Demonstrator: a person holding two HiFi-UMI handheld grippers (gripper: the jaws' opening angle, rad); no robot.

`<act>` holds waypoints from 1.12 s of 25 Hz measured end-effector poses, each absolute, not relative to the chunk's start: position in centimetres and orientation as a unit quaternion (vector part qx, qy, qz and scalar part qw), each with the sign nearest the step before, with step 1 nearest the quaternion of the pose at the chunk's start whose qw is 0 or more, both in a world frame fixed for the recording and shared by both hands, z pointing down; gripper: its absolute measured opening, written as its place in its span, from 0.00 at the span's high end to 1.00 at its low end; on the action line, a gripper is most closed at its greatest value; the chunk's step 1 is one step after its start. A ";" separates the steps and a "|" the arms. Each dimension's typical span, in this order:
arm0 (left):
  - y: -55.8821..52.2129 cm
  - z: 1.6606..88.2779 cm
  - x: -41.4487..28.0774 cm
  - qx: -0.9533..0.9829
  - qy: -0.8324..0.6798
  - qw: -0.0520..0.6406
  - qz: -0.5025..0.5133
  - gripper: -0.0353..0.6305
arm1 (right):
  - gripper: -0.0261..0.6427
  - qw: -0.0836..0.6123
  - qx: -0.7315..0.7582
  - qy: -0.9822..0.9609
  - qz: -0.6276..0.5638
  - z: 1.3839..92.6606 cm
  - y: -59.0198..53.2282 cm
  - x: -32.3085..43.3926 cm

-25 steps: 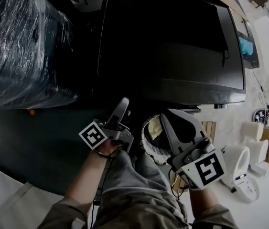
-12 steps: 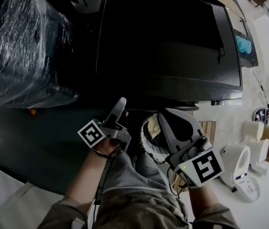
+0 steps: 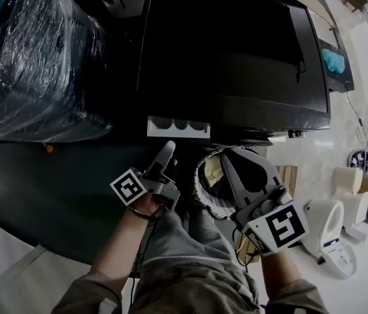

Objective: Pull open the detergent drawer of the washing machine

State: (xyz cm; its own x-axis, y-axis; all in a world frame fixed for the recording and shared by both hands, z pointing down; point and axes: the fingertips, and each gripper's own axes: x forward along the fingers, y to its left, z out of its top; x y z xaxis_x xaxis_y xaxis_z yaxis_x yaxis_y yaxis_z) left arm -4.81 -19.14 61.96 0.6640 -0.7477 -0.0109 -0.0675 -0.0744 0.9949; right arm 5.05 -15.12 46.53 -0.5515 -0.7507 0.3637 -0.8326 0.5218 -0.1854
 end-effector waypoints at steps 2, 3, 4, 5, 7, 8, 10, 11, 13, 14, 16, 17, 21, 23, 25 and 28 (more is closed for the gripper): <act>-18.1 62.0 -5.0 0.677 -0.301 0.611 -0.277 0.27 | 0.91 0.124 0.457 -0.864 0.169 46.5 -14.6 5.0; -17.5 62.0 -5.1 0.677 -0.301 0.612 -0.276 0.27 | 0.91 0.118 0.456 -0.866 0.169 46.3 -14.4 4.9; -17.0 62.0 -5.2 0.677 -0.301 0.612 -0.276 0.27 | 0.91 0.111 0.456 -0.867 0.169 46.1 -14.2 4.7; -16.4 62.0 -5.2 0.677 -0.300 0.613 -0.275 0.27 | 0.91 0.109 0.456 -0.867 0.170 45.9 -14.0 4.6; -15.4 61.9 -5.2 0.679 -0.298 0.613 -0.273 0.27 | 0.91 0.110 0.456 -0.866 0.172 45.7 -13.5 4.6; -14.9 61.9 -5.3 0.680 -0.297 0.613 -0.271 0.27 | 0.91 0.112 0.453 -0.868 0.172 45.7 -13.2 4.5; -14.0 62.0 -5.4 0.678 -0.297 0.616 -0.269 0.27 | 0.91 0.121 0.446 -0.870 0.172 45.8 -12.5 4.3; -13.5 62.1 -5.4 0.677 -0.296 0.618 -0.269 0.27 | 0.91 0.123 0.443 -0.871 0.172 45.8 -12.2 4.1; -12.7 62.1 -5.5 0.677 -0.295 0.618 -0.268 0.27 | 0.91 0.121 0.437 -0.874 0.172 45.8 -11.6 3.8; -12.3 62.0 -5.6 0.677 -0.295 0.618 -0.268 0.27 | 0.91 0.122 0.436 -0.874 0.173 45.8 -11.4 3.7; -11.6 62.0 -5.6 0.676 -0.296 0.620 -0.267 0.27 | 0.91 0.128 0.438 -0.872 0.176 45.8 -10.9 3.6; -11.3 62.0 -5.7 0.675 -0.297 0.621 -0.267 0.27 | 0.91 0.129 0.438 -0.872 0.176 45.8 -10.6 3.6; -10.6 62.0 -6.0 0.671 -0.301 0.621 -0.270 0.27 | 0.91 0.133 0.437 -0.872 0.176 45.6 -9.7 3.4; -10.6 62.0 -6.0 0.670 -0.304 0.620 -0.272 0.27 | 0.91 0.135 0.437 -0.872 0.176 45.5 -9.4 3.4; -10.5 62.0 -6.0 0.666 -0.309 0.623 -0.270 0.26 | 0.91 0.140 0.438 -0.871 0.172 45.4 -9.2 3.5; -10.3 62.4 -6.1 0.657 -0.330 0.628 -0.253 0.26 | 0.91 0.139 0.441 -0.870 0.174 44.8 -9.0 3.5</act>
